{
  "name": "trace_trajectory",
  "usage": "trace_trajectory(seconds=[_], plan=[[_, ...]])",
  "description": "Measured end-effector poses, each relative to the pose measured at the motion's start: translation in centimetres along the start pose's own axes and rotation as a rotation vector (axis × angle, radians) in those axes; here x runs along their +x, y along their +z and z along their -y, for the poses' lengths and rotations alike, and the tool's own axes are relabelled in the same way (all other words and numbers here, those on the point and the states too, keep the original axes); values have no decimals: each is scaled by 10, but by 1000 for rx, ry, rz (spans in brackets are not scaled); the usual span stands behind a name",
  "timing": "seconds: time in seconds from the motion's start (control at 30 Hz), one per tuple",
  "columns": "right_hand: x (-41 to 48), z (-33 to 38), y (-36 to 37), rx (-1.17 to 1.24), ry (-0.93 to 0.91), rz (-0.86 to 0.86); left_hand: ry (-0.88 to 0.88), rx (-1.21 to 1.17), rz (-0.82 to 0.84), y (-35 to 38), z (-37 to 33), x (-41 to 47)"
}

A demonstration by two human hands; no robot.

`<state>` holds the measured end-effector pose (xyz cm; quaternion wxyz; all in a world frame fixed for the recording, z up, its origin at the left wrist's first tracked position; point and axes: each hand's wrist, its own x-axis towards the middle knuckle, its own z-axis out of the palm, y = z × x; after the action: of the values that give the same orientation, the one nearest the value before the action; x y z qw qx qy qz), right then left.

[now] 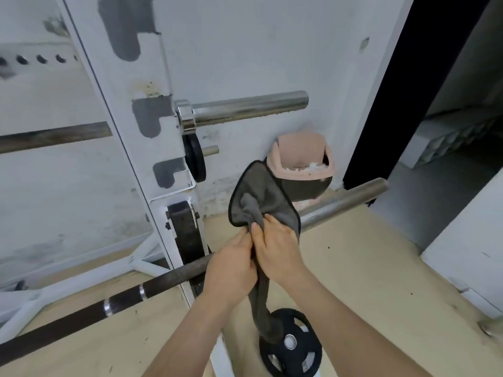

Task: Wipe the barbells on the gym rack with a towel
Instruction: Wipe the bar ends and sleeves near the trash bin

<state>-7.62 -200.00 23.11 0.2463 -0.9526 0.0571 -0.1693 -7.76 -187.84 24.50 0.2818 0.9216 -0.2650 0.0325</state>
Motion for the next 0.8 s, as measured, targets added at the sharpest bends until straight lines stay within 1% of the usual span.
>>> trace_trajectory(seconds=[0.03,0.07,0.13,0.17,0.23,0.3,0.33,0.37,0.4,0.43,0.5,0.57,0.63,0.73,0.8], plan=[[11,-1,-3,-79,0,20,10,14,-2,2,2,3],[22,-2,-6,-165,-2,84,10,27,1,2,4,6],[46,-4,-11,-268,15,309,-4,66,32,1,4,11],[57,-5,-15,-250,46,399,-11,99,45,-1,4,13],[76,-11,-17,-91,113,496,-36,164,43,-6,2,19],[91,-18,-20,198,178,469,-100,188,46,-11,-1,32],[96,-19,-25,399,240,423,-137,155,35,-12,-4,39],[101,-17,-31,591,303,381,-167,88,27,-13,-7,49],[107,-15,-39,746,333,352,-194,-28,16,-15,-12,59],[113,-10,-51,860,316,341,-223,-167,6,-19,-20,70],[129,1,-74,969,231,343,-264,-457,-36,-30,-38,90],[147,11,-96,1013,102,365,-281,-676,-122,-46,-56,105],[166,17,-115,1014,-19,433,-305,-846,-209,-62,-69,117],[190,22,-140,1029,-24,482,-385,-1048,-394,-86,-83,128],[202,22,-153,1013,-52,524,-362,-1123,-472,-102,-91,133]])
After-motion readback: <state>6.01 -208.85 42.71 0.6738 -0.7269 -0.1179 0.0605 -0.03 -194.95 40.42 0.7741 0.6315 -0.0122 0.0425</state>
